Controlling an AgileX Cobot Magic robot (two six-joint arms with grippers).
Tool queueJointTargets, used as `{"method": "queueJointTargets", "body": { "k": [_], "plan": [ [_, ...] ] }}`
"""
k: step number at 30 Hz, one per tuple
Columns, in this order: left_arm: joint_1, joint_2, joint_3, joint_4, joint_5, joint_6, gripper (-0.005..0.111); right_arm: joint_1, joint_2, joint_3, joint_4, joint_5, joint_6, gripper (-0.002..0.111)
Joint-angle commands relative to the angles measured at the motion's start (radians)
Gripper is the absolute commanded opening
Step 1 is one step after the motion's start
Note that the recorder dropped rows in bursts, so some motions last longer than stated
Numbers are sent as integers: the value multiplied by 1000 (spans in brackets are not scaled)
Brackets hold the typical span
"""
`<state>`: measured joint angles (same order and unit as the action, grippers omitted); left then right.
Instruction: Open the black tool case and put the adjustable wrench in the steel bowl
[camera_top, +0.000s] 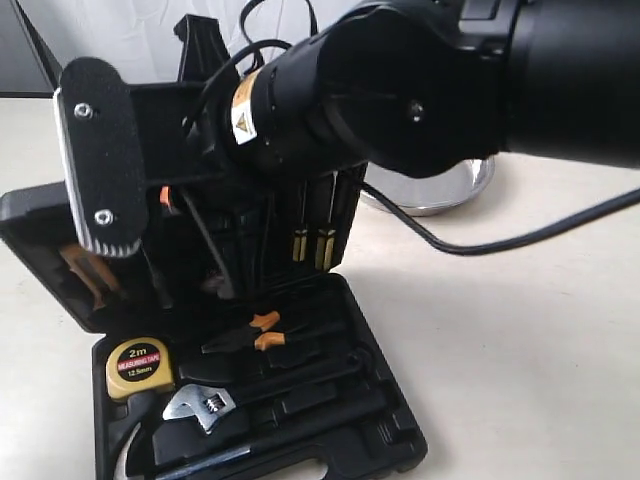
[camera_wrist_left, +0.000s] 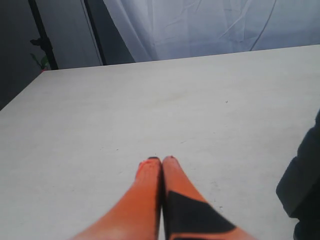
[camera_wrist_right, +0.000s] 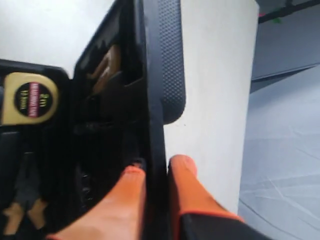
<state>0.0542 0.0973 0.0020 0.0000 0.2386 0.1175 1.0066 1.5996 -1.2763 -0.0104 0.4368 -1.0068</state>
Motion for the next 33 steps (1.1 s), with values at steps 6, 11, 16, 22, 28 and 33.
{"method": "queueJointTargets", "body": {
  "k": [6, 11, 16, 22, 28, 33],
  "plan": [
    [-7, -4, -2, 0, -7, -6, 0, -109, 85, -20, -6, -358, 16, -1],
    [-7, -4, -2, 0, -7, -6, 0, -123, 85, -26, -1, -461, 16, -1],
    [-7, -4, -2, 0, -7, -6, 0, -121, 48, -26, 393, -169, 230, -1],
    [-7, -4, -2, 0, -7, -6, 0, -126, 157, -26, 805, 257, 339, -1],
    [-7, -4, -2, 0, -7, -6, 0, -128, 373, -41, 792, 784, 191, -1],
    [-7, -4, -2, 0, -7, -6, 0, -137, 332, -38, 247, 784, 547, -1]
  ]
}}
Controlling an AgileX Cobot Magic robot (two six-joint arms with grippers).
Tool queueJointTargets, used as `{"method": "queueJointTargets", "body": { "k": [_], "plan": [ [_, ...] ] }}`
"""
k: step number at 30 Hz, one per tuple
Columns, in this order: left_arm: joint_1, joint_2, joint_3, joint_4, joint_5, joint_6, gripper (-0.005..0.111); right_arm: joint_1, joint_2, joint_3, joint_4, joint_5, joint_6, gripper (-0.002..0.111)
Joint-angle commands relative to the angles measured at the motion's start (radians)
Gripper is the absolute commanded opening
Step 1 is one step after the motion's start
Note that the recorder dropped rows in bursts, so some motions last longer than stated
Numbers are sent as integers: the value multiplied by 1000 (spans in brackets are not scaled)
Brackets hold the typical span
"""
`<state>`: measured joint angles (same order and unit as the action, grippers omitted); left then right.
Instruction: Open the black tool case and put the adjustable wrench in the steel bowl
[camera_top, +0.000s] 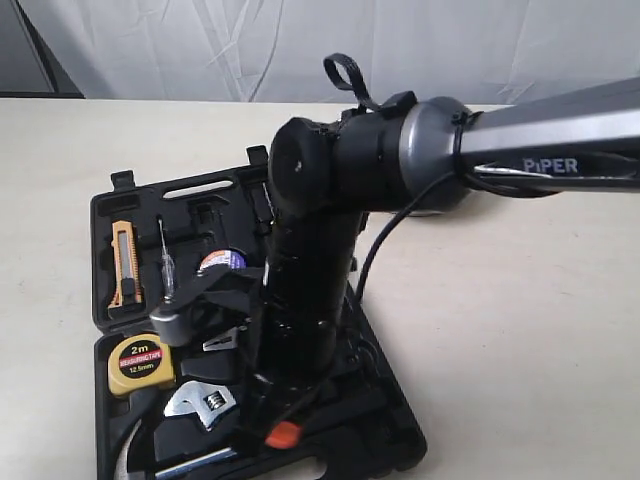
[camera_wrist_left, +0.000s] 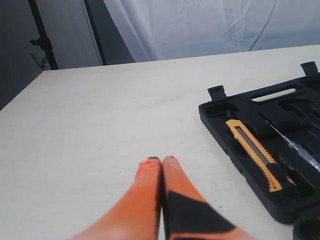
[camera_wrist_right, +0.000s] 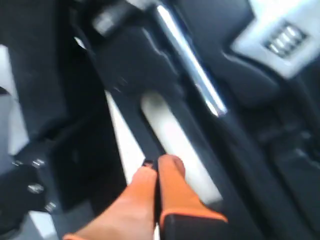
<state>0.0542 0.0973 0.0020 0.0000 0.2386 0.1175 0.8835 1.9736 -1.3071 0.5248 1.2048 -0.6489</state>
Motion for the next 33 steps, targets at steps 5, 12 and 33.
{"method": "queueJointTargets", "body": {
  "k": [5, 12, 33],
  "plan": [
    [-7, -4, -2, 0, -7, -6, 0, 4, -96, -7, -356, -337, 197, -1],
    [-7, -4, -2, 0, -15, -6, 0, 99, -26, -5, -359, -387, -216, -1],
    [-7, -4, -2, 0, -6, -6, 0, 105, 13, -5, -358, -412, -210, -1]
  ]
}}
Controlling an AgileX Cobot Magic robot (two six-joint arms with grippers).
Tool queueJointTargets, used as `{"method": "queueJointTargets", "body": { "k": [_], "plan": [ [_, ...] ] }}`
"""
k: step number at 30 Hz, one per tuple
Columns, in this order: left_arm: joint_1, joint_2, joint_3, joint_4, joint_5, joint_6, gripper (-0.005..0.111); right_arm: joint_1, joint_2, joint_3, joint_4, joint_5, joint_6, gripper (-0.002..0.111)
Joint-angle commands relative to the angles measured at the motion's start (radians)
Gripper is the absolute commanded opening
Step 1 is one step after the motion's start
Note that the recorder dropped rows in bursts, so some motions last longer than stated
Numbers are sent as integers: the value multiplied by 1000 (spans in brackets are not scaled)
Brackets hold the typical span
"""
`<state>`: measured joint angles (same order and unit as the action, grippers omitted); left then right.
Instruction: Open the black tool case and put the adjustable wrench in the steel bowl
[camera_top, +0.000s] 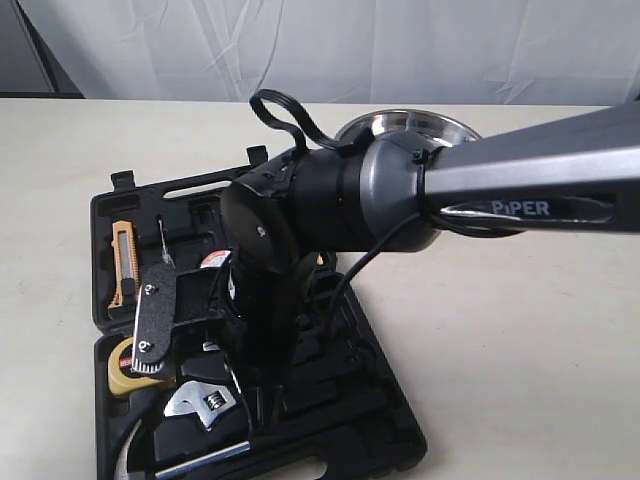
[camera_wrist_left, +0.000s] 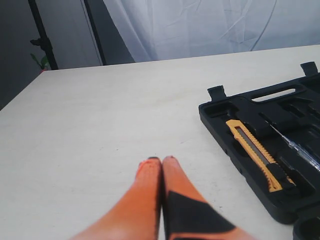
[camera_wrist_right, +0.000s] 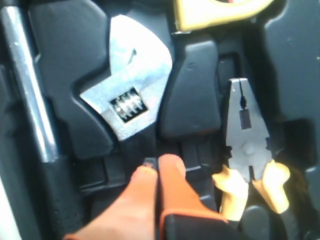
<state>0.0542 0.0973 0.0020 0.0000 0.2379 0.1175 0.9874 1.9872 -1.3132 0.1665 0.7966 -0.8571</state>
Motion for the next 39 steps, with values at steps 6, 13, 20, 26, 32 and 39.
{"method": "queueJointTargets", "body": {
  "k": [6, 13, 20, 26, 32, 39],
  "plan": [
    [-7, -4, -2, 0, -6, -6, 0, 3, -10, 1, 28, 4, 20, 39],
    [-7, -4, -2, 0, -6, -6, 0, 3, -6, 1, -39, 11, 2, 51],
    [-7, -4, -2, 0, -6, -6, 0, 3, -6, 1, -76, 15, -39, 51],
    [-7, -4, -2, 0, -6, -6, 0, 3, 10, 1, -80, 41, -93, 51],
    [-7, -4, -2, 0, -6, -6, 0, 3, 49, 1, -88, 45, -115, 51],
    [-7, -4, -2, 0, -6, -6, 0, 3, 105, 1, -115, 53, -117, 48]
  ]
}}
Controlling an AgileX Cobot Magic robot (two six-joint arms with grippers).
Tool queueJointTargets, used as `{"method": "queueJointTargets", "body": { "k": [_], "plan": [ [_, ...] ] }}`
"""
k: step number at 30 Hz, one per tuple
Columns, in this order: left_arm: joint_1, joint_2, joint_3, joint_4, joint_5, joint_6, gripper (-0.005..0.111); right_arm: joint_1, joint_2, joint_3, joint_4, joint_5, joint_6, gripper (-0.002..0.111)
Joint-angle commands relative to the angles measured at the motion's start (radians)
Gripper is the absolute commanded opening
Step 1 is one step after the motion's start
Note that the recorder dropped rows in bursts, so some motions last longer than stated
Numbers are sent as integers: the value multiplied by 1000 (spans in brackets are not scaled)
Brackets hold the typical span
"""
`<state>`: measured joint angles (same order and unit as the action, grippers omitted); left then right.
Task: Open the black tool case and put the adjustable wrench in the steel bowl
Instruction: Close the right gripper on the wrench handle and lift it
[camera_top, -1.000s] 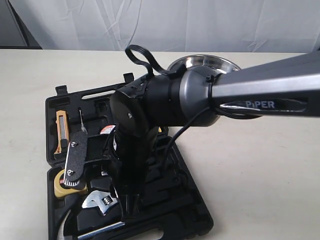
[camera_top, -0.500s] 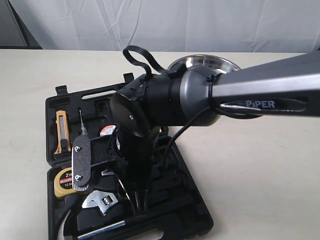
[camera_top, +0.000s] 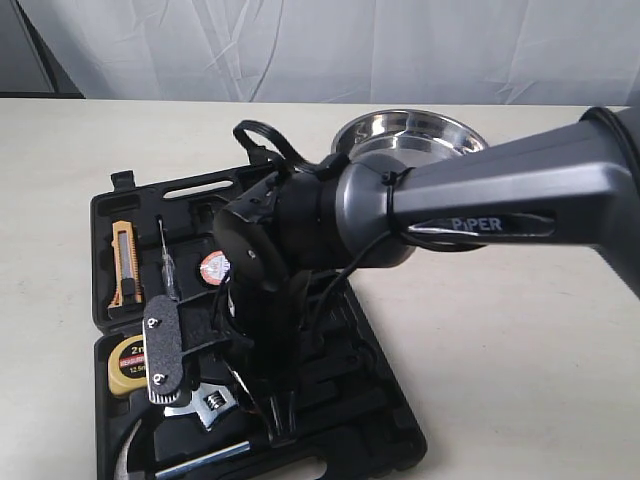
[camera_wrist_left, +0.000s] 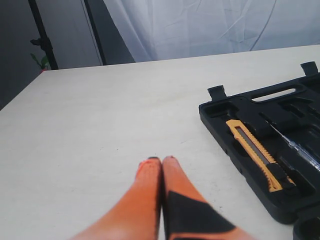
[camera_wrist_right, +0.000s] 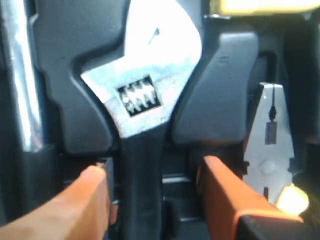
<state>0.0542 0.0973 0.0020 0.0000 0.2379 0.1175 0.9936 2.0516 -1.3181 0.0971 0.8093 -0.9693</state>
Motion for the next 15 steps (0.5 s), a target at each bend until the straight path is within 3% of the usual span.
{"method": "queueJointTargets", "body": {
  "k": [1, 5, 11, 15],
  "plan": [
    [-7, -4, -2, 0, -6, -6, 0, -4, 49, 6, -50, 41, -4, 47],
    [-7, -4, -2, 0, -6, -6, 0, -4, 63, 6, -54, 62, -4, 34],
    [-7, -4, -2, 0, -6, -6, 0, -4, 66, 6, -54, 66, -4, 0],
    [-7, -4, -2, 0, -6, -6, 0, -4, 66, 6, -54, 75, -4, -1]
  ]
}}
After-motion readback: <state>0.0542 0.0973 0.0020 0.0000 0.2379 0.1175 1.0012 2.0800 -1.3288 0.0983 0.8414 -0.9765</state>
